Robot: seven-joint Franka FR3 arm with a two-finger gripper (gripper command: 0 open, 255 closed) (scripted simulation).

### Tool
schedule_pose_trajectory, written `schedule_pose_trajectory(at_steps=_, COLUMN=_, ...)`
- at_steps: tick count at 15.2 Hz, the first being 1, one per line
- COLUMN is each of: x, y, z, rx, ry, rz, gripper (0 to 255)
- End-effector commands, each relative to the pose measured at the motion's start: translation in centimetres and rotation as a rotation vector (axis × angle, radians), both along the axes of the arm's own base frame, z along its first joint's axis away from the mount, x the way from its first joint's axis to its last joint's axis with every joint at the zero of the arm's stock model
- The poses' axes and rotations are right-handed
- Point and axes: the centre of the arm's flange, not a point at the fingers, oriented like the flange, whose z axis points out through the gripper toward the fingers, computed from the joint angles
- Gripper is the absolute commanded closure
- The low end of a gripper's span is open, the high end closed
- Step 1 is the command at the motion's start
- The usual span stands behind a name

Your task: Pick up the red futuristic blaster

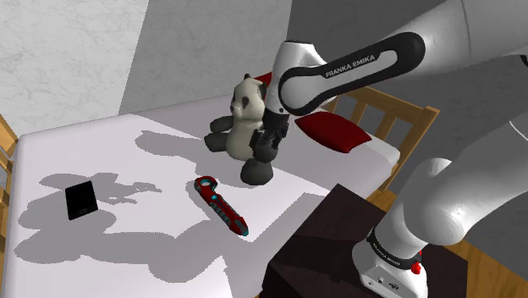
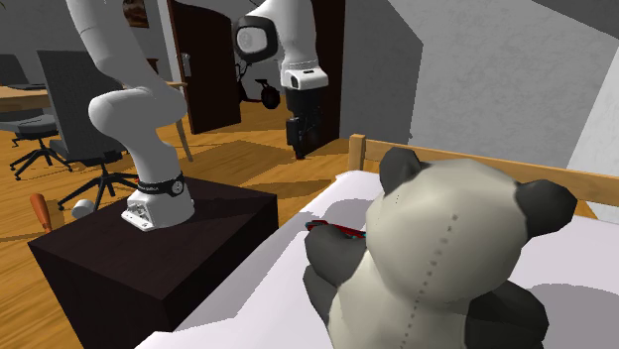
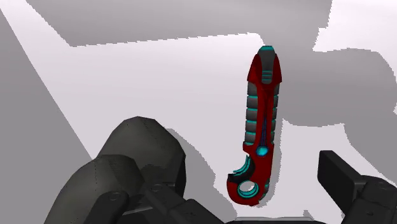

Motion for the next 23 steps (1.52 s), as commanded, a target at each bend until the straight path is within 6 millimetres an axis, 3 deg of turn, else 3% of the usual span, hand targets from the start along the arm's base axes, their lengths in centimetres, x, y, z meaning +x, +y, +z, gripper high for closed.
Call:
schedule_pose_trajectory(at_steps=1, x=1.1, y=1.3, z=-2.2, rx=-0.006, ry=0.005, rz=-0.004, gripper=0)
schedule_pose_trajectory(at_steps=23, x=13.5, y=10.9, z=-27.2, rx=-0.073, ry=0.069, rz=-0.038, gripper=0)
